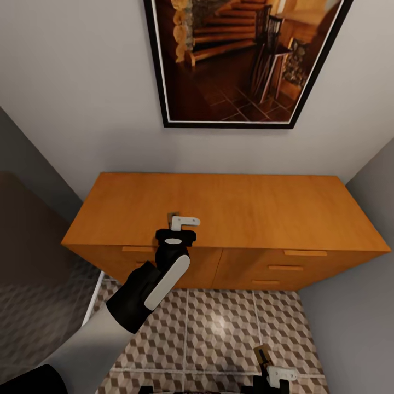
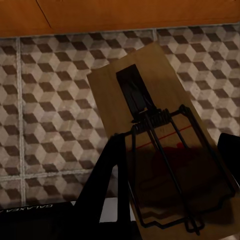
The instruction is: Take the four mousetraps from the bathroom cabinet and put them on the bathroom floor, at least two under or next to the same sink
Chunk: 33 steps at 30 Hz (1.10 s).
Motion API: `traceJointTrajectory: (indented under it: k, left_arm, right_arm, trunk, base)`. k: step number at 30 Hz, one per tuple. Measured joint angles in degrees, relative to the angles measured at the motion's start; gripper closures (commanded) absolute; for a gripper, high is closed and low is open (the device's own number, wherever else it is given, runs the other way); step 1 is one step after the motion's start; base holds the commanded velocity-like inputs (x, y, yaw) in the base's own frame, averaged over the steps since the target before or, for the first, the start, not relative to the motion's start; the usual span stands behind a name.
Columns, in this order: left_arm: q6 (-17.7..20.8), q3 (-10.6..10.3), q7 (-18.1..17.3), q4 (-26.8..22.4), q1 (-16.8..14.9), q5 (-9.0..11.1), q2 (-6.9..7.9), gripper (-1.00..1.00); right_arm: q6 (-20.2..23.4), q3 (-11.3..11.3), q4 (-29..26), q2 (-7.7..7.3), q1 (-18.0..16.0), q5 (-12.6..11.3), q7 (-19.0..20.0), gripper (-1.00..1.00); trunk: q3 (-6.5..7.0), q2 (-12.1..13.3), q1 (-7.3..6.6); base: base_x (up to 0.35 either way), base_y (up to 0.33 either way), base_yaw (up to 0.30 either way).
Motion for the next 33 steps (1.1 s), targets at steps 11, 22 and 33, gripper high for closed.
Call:
traceJointTrajectory:
  k: [11,22,33]
  left_arm:
    - [0.0,0.0,0.0,0.0,0.0,0.0,0.0,-1.0]
    - [-0.1,0.0,0.0,0.1,0.0,-0.1,-0.02,-1.0]
    - [-0.1,0.0,0.0,0.0,0.0,-0.1,-0.02,-1.0]
  right_arm:
    - [0.0,0.0,0.0,0.0,0.0,0.0,0.0,1.0]
    - [0.0,0.0,0.0,0.0,0.0,0.0,0.0,1.0]
    - [0.0,0.0,0.0,0.02,0.0,0.0,0.0,1.0]
  trunk:
    - [0.0,0.0,0.0]
    - [0.0,0.0,0.0]
    - [-0.04,0.0,0.0]
  base:
    - [0.085,0.0,0.0]
    - [0.005,0.0,0.0]
    - [0.0,0.0,0.0]
